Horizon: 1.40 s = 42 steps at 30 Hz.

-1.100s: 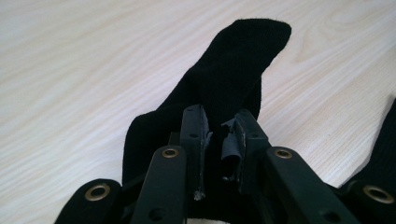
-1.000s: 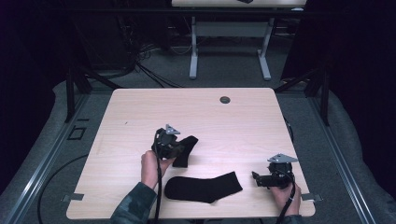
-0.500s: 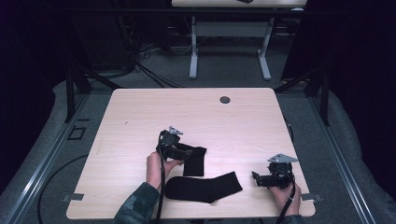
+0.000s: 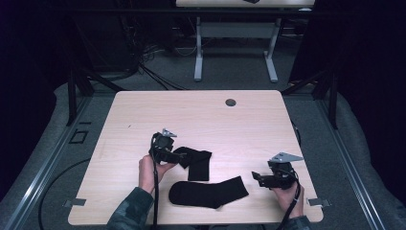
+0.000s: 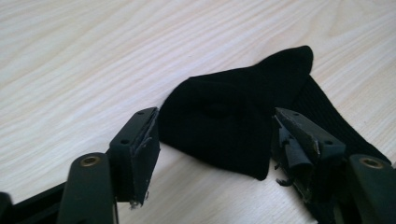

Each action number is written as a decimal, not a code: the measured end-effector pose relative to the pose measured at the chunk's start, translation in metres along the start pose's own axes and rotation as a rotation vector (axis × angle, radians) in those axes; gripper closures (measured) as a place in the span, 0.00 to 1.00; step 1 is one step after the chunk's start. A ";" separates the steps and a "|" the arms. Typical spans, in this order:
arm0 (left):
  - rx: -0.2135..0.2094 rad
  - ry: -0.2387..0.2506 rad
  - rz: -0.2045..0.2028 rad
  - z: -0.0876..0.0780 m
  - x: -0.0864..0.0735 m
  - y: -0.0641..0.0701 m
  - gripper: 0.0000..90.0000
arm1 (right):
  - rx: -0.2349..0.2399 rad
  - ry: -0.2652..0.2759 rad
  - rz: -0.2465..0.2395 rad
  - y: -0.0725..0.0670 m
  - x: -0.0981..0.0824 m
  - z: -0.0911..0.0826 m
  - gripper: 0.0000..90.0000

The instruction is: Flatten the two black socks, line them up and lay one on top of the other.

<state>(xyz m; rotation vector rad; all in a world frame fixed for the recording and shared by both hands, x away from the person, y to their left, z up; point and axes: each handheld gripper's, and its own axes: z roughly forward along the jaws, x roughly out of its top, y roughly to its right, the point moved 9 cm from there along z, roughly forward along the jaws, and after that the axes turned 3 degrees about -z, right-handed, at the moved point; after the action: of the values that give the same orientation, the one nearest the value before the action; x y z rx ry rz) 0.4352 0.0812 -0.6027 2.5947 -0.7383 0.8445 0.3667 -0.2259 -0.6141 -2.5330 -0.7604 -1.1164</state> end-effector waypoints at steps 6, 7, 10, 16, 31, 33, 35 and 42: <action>-0.050 -0.045 0.031 0.014 -0.002 0.014 0.43 | 0.162 -0.031 -0.143 -0.064 0.039 0.020 0.44; -0.057 -0.049 0.030 0.016 -0.002 0.014 0.45 | 0.180 -0.049 -0.165 -0.074 0.043 0.024 0.47; -0.073 -0.065 0.038 0.020 -0.004 0.016 0.47 | 0.254 -0.076 -0.215 -0.101 0.053 0.041 0.51; -0.081 -0.094 0.044 0.027 -0.006 0.017 0.55 | 0.309 -0.185 -0.188 -0.123 0.053 0.080 0.53; -0.082 -0.113 0.052 0.032 -0.013 0.014 0.92 | 0.304 -0.230 -0.135 -0.126 0.047 0.097 0.84; -0.085 -0.097 0.052 0.031 -0.012 0.013 0.95 | 0.315 -0.229 -0.111 -0.123 0.047 0.098 0.88; -0.090 -0.081 0.050 0.028 -0.011 0.013 0.96 | 0.332 -0.227 -0.091 -0.120 0.047 0.098 0.90; -0.082 0.042 0.043 0.005 0.004 0.012 0.97 | 0.269 -0.208 -0.098 -0.107 0.048 0.089 0.93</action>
<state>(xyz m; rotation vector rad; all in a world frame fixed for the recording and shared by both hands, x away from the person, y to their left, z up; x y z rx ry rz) 0.4335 0.0683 -0.6024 2.4897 -0.8025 0.8595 0.3876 -0.0818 -0.6340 -2.4259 -1.0221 -0.7261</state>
